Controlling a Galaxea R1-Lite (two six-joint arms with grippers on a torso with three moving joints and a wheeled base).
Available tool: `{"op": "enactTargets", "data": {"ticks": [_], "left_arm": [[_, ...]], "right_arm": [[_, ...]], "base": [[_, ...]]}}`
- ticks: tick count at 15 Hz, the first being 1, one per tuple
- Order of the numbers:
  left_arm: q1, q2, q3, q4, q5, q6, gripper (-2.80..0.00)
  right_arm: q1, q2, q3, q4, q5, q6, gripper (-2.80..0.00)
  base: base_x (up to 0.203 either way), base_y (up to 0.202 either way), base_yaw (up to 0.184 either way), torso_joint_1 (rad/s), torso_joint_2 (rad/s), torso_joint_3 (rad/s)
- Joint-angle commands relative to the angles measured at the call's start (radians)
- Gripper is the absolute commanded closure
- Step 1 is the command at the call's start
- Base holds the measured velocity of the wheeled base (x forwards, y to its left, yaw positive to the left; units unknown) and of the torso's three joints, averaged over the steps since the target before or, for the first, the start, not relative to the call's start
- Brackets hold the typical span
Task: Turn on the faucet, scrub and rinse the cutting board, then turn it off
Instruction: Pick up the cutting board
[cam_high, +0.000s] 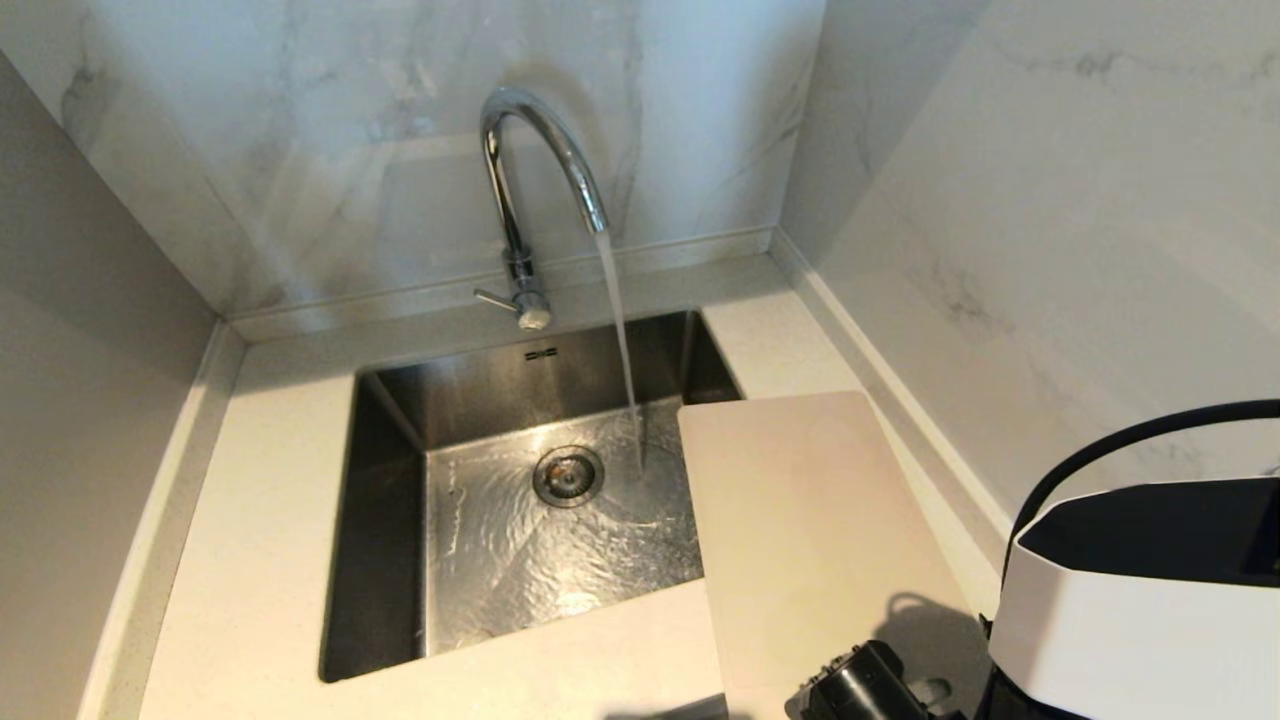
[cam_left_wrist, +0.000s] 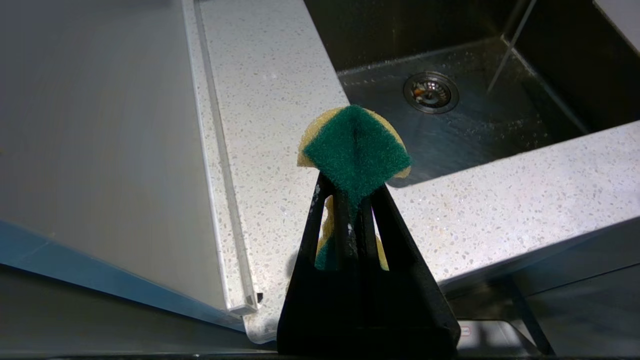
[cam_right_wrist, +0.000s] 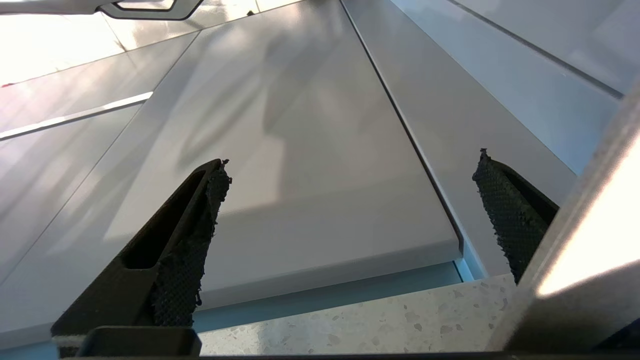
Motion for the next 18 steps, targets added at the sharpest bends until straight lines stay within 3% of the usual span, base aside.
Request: {"op": "enactTargets", "data": {"ticks": [1, 3, 4, 18], "left_arm": [[-0.001, 0.001, 0.000, -0.001, 0.000, 0.000, 0.00], [-0.001, 0.001, 0.000, -0.001, 0.000, 0.000, 0.00], [0.001, 0.001, 0.000, -0.001, 0.000, 0.001, 0.00], [0.001, 0.001, 0.000, -0.001, 0.000, 0.000, 0.00]], "right_arm": [[0.001, 0.015, 0.002, 0.000, 0.001, -0.006, -2.80], [0.000, 0.015, 0.002, 0.000, 0.001, -0.008, -2.80], [0.000, 0.015, 0.002, 0.000, 0.001, -0.007, 0.00], [0.000, 0.015, 0.000, 0.000, 0.001, -0.009, 0.00]], "base": [[0.000, 0.000, 0.000, 0.000, 0.00, 0.000], [0.000, 0.000, 0.000, 0.000, 0.00, 0.000], [0.000, 0.000, 0.000, 0.000, 0.00, 0.000], [0.000, 0.000, 0.000, 0.000, 0.00, 0.000]]}}
